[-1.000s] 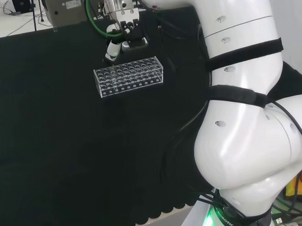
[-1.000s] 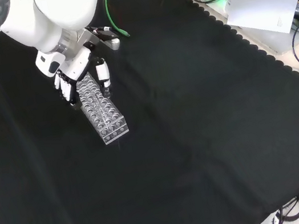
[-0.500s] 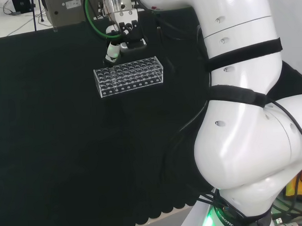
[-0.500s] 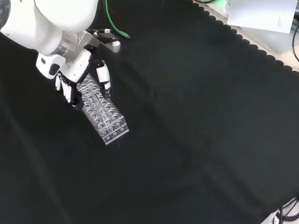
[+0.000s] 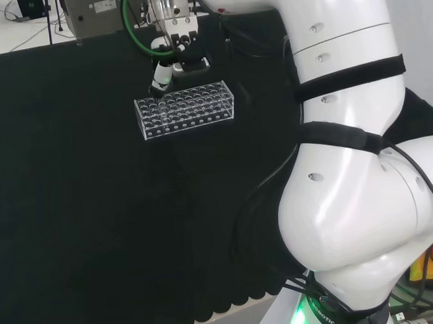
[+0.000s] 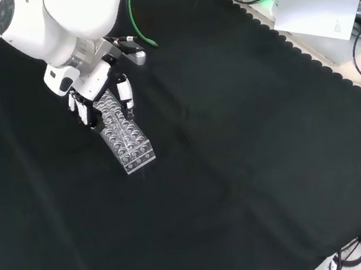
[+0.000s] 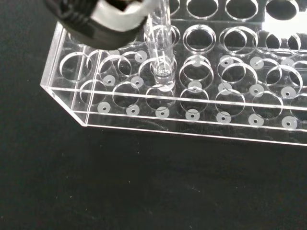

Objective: Pick up the test tube.

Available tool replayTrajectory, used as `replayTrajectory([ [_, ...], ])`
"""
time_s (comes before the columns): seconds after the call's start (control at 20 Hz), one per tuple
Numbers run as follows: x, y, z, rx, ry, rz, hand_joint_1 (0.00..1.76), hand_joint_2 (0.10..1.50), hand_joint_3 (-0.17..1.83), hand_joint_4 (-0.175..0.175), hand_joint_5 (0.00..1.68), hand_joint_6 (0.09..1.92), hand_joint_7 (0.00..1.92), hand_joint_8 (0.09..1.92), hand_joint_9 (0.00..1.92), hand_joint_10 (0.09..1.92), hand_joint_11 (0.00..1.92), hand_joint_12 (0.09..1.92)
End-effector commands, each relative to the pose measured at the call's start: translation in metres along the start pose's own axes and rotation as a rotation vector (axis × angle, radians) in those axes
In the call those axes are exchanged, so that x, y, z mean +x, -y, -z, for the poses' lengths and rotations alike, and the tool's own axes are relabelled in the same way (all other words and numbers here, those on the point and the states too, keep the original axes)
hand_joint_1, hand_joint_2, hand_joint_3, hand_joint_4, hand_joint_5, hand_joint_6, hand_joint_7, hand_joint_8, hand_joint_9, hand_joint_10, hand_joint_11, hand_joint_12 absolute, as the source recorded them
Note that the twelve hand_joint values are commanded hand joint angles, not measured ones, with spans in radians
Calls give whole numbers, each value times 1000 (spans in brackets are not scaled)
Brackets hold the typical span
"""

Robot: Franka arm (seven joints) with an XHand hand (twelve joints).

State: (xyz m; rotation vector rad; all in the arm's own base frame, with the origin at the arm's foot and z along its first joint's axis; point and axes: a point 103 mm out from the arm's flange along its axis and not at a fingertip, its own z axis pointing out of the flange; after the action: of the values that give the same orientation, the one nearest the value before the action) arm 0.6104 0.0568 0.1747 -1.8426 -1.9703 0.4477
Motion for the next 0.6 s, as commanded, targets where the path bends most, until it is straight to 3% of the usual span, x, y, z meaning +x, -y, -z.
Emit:
replayTrajectory([
  [0.05, 7, -9, -3, -28, 15, 2, 1062, 730, 642, -175, 773, 791, 1205, 785, 1063, 660, 679, 1294],
  [0.1, 9, -12, -4, -34, 20, 6, 1078, 722, 655, -175, 813, 772, 1251, 763, 1133, 636, 746, 1270],
  [0.2, 12, -14, -5, -53, 20, 11, 1135, 876, 399, -175, 959, 877, 1351, 726, 1266, 599, 902, 1211],
  [0.3, 14, -14, -4, -76, 11, 17, 1164, 956, 230, -175, 1047, 861, 1418, 706, 1355, 571, 1050, 1125],
  [0.6, 18, -15, -1, -127, 42, 34, 1209, 913, 179, -175, 1249, 565, 1610, 601, 1541, 484, 1380, 855],
])
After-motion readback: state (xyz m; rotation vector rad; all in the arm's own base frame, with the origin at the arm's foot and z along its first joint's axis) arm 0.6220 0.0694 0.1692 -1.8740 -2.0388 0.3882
